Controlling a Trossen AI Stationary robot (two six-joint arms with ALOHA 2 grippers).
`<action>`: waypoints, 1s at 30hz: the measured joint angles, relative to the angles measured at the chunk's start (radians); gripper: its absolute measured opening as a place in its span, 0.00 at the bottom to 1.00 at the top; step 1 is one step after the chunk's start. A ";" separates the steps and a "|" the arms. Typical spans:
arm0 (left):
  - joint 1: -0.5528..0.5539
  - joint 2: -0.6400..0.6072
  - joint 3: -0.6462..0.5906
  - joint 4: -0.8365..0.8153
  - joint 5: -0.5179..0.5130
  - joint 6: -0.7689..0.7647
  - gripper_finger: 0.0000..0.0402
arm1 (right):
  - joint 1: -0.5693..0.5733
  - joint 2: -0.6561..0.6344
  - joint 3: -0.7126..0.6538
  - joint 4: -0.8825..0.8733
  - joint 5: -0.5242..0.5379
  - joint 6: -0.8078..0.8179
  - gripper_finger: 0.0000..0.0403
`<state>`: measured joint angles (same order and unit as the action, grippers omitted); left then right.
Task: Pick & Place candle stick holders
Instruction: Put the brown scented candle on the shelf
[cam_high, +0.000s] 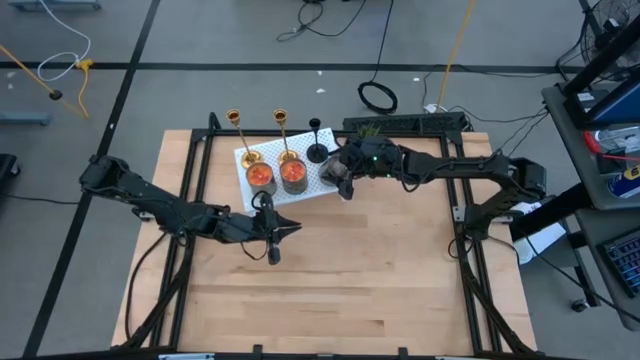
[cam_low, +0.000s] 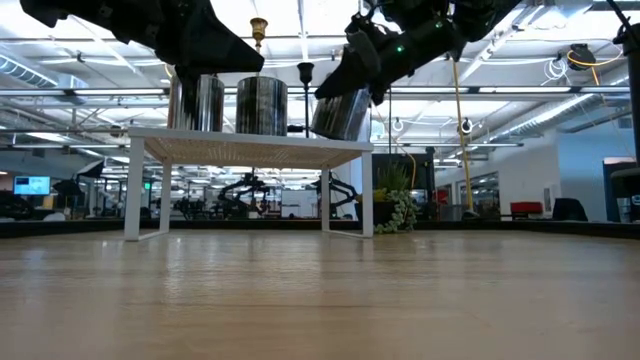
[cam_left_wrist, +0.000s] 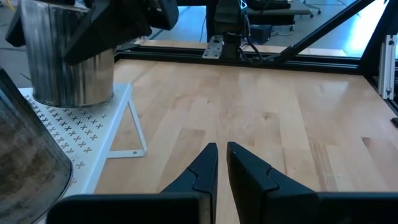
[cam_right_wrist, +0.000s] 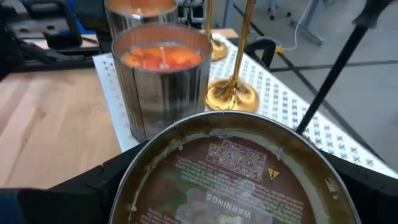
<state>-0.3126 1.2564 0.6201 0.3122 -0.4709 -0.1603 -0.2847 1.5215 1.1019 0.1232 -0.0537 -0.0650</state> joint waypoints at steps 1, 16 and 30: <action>0.000 0.000 0.000 0.000 0.000 0.000 0.10 | -0.003 0.000 0.000 0.010 0.000 -0.002 0.86; 0.000 0.000 0.000 0.000 0.001 -0.001 0.10 | -0.016 0.056 0.002 0.086 -0.005 -0.085 0.86; 0.000 0.000 0.000 -0.001 0.001 -0.003 0.10 | -0.016 0.073 0.002 0.134 -0.003 -0.083 0.86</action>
<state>-0.3126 1.2564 0.6201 0.3115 -0.4698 -0.1631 -0.3008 1.5949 1.1038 0.2573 -0.0566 -0.1478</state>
